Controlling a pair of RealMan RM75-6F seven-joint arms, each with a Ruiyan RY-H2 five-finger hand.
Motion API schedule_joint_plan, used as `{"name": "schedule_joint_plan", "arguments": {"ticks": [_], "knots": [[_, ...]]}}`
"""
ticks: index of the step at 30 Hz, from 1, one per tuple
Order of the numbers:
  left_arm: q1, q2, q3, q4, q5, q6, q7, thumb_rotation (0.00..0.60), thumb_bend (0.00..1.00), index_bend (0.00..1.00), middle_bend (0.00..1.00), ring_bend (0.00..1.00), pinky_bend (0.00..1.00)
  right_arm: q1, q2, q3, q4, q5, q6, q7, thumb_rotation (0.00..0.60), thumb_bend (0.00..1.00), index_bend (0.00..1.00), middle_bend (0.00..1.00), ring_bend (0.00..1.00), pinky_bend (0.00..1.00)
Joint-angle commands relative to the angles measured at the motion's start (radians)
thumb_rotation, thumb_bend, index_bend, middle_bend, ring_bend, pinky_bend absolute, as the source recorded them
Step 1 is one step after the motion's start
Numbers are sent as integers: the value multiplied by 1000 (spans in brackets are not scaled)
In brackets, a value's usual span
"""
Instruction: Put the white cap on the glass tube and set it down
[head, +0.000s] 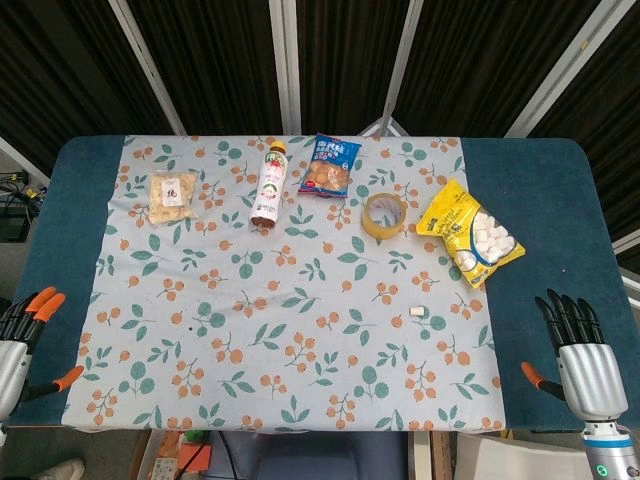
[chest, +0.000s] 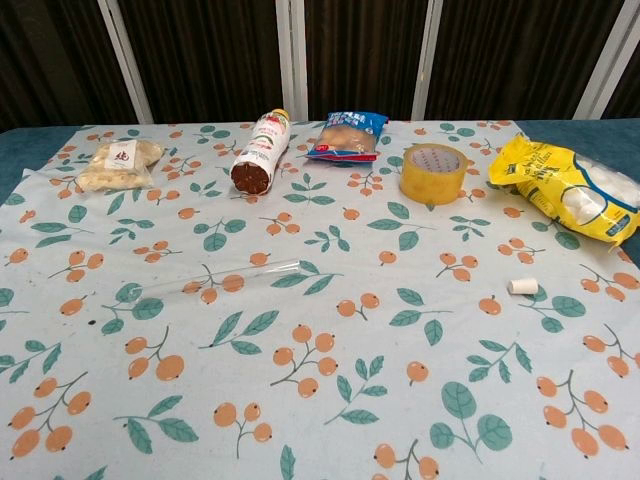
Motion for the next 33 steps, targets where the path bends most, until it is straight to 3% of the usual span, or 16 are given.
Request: {"name": "schedule_joint_plan", "arguments": {"ticks": [1, 20, 27, 33], "knots": [[0, 1, -1, 0, -2, -1, -2, 600, 100, 32, 15, 0, 0, 0, -1, 0, 0, -1, 0, -1, 600, 211, 0, 0, 0, 0], [-13, 1, -1, -30, -30, -45, 60, 600, 115, 68, 22, 0, 0, 4, -2, -2, 1, -1, -8, 6, 600, 209, 0, 0, 0, 0], [-73, -24, -77, -114, -122, -106, 222, 600, 185, 164, 174, 0, 0, 4, 3, -1, -8, 11, -16, 25, 600, 210, 0, 0, 0, 0], [-182, -97, -174, -190, -298, -231, 386, 600, 190, 251, 268, 0, 0, 6, 1, -1, -12, 12, -18, 25, 600, 210, 0, 0, 0, 0]]}}
